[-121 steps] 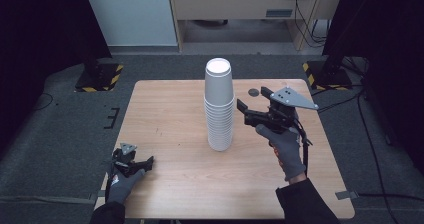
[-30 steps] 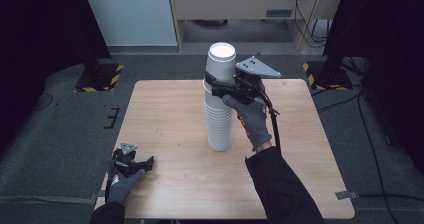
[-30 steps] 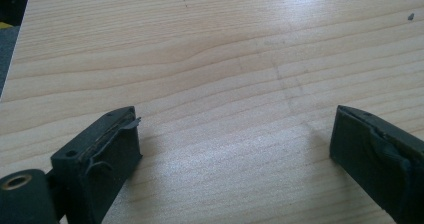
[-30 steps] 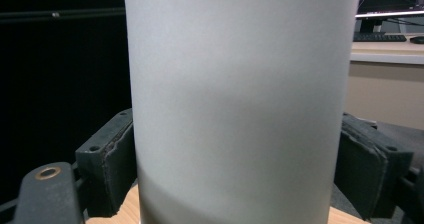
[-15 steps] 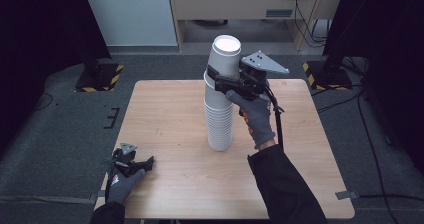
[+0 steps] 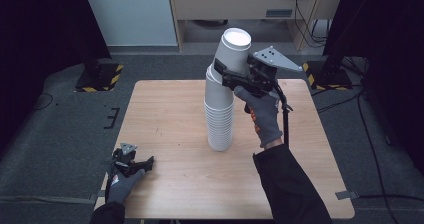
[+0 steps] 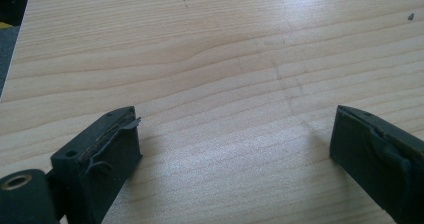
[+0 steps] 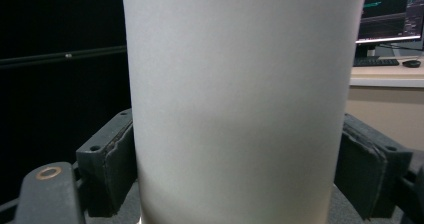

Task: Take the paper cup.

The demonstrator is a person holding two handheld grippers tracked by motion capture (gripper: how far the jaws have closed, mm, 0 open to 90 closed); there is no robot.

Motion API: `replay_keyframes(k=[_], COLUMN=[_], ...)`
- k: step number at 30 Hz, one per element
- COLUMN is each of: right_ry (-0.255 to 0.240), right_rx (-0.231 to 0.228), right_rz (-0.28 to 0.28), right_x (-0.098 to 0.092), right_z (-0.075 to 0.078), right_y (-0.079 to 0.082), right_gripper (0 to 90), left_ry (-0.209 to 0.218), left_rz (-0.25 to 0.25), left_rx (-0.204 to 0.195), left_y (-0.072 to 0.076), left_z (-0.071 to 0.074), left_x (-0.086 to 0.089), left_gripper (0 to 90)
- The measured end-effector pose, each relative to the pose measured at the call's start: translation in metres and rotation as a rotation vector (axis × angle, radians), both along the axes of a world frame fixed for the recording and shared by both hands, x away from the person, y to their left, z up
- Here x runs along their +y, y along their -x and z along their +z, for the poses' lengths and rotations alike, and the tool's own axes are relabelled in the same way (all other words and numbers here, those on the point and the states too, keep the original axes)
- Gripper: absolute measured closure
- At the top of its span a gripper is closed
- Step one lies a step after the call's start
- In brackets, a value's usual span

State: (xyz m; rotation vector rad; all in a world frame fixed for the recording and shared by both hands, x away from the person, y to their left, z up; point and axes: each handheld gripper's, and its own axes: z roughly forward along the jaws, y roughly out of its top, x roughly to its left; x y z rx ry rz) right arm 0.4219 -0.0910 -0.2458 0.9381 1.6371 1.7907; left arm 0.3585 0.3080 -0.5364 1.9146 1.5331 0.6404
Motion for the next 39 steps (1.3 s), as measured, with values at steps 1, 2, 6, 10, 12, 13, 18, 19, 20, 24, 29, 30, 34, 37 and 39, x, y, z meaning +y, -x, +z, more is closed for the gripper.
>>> replay_keyframes(k=[1, 2, 6, 10, 12, 13, 18, 19, 20, 24, 29, 30, 34, 37, 39], right_ry=[-0.009, -0.011, -0.015, -0.016, -0.015, -0.015, -0.005, -0.005, -0.004, -0.006, -0.011, -0.014, -0.015, -0.018, -0.026], right_rx=[-0.003, -0.005, -0.010, -0.011, -0.007, -0.007, 0.002, 0.002, 0.004, 0.016, 0.044, 0.047, 0.070, 0.085, 0.092], right_rz=[-0.001, -0.003, -0.015, -0.022, -0.030, -0.030, -0.045, -0.045, -0.049, -0.058, -0.070, -0.071, -0.077, -0.079, -0.080], right_x=[-0.004, -0.006, -0.015, -0.022, -0.030, -0.030, -0.043, -0.043, -0.048, -0.057, -0.072, -0.074, -0.082, -0.087, -0.091], right_z=[0.003, 0.004, 0.007, 0.007, 0.005, 0.005, -0.003, -0.003, -0.006, -0.011, -0.028, -0.030, -0.043, -0.051, -0.057], right_y=[0.002, 0.003, 0.008, 0.011, 0.015, 0.015, 0.023, 0.023, 0.026, 0.031, 0.039, 0.040, 0.044, 0.046, 0.048], right_gripper=[16.1, 16.1, 16.1, 16.1, 16.1, 16.1, 16.1, 16.1, 16.1, 16.1, 16.0, 16.0, 16.0, 16.0, 16.0], left_ry=[0.000, 0.000, 0.000, 0.000, 0.000, 0.000, 0.001, 0.000, 0.001, 0.000, 0.000, 0.000, 0.000, 0.000, 0.000], left_rz=[0.000, 0.000, 0.000, 0.000, 0.000, 0.000, 0.000, 0.001, 0.001, 0.000, 0.000, 0.000, 0.000, 0.001, 0.001], left_rx=[0.000, 0.000, 0.000, 0.000, 0.000, 0.000, -0.001, 0.000, -0.001, 0.000, -0.001, -0.001, 0.000, 0.000, 0.000], left_y=[0.000, 0.000, 0.000, 0.000, 0.000, 0.000, 0.000, 0.000, 0.000, 0.000, 0.000, 0.000, 0.000, 0.000, 0.000], left_z=[0.000, 0.000, 0.000, 0.000, 0.000, 0.000, 0.000, 0.000, 0.000, 0.000, 0.000, 0.000, 0.000, 0.000, 0.000], left_x=[0.000, 0.000, 0.000, 0.000, 0.000, 0.000, 0.000, 0.000, 0.000, 0.000, 0.000, 0.000, 0.000, 0.000, 0.000], left_gripper=[5.1, 5.2, 5.1, 5.1, 5.1, 5.2, 5.1, 5.1, 5.1, 5.1, 5.1, 5.1, 5.1, 5.0, 4.9])
